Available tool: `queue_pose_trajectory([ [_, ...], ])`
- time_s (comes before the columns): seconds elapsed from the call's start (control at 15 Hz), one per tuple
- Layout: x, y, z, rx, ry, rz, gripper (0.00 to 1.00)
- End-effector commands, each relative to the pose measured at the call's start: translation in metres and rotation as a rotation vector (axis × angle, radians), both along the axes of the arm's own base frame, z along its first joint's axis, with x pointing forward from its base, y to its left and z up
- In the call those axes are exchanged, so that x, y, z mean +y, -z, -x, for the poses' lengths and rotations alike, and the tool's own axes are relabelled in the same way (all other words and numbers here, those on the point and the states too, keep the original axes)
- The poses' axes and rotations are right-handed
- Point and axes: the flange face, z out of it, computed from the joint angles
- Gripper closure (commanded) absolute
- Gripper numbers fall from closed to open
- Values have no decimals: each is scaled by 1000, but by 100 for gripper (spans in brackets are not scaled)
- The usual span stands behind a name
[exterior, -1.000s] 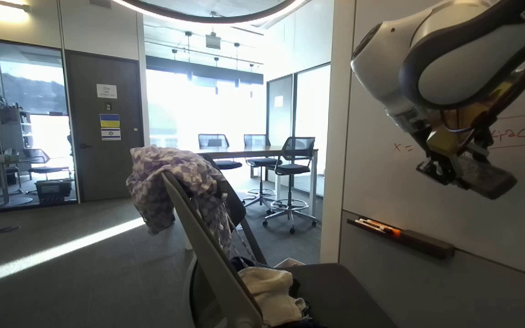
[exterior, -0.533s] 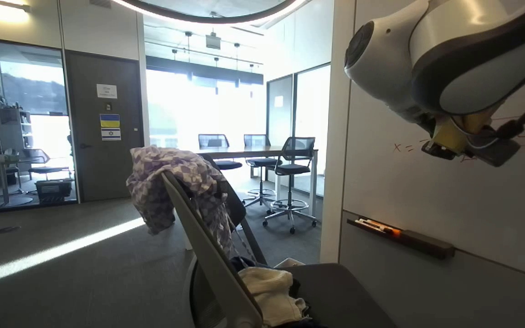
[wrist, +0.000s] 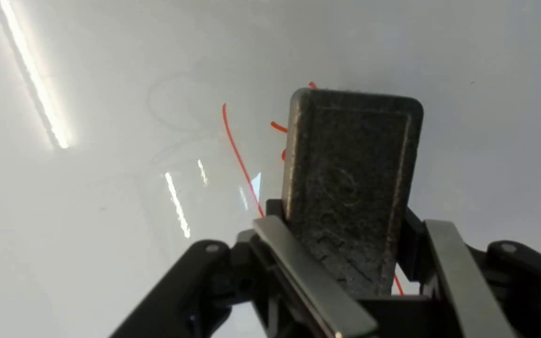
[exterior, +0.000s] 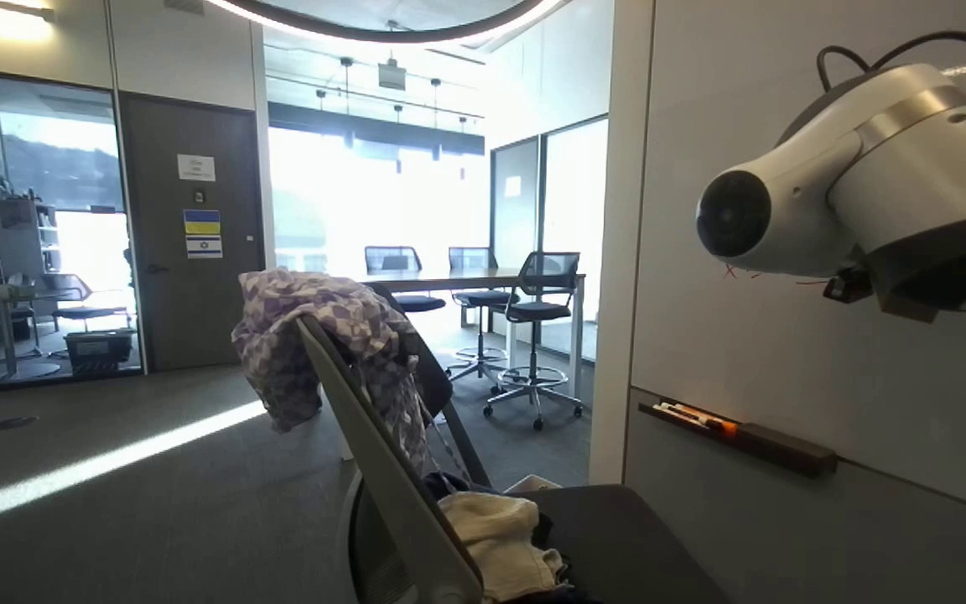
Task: Use the duster to erase the markings on the board
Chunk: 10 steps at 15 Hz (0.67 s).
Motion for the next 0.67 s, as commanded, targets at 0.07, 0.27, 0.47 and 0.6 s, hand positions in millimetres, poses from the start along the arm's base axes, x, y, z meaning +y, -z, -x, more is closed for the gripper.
queue_pose_trajectory([
  [0.07,-65,2,3,10,-136,53,69],
  [0.27,-108,8,22,19,-136,15,69],
  [0.47,-102,-2,28,6,-150,27,69],
  [0.6,-94,-12,25,-30,-136,55,69],
])
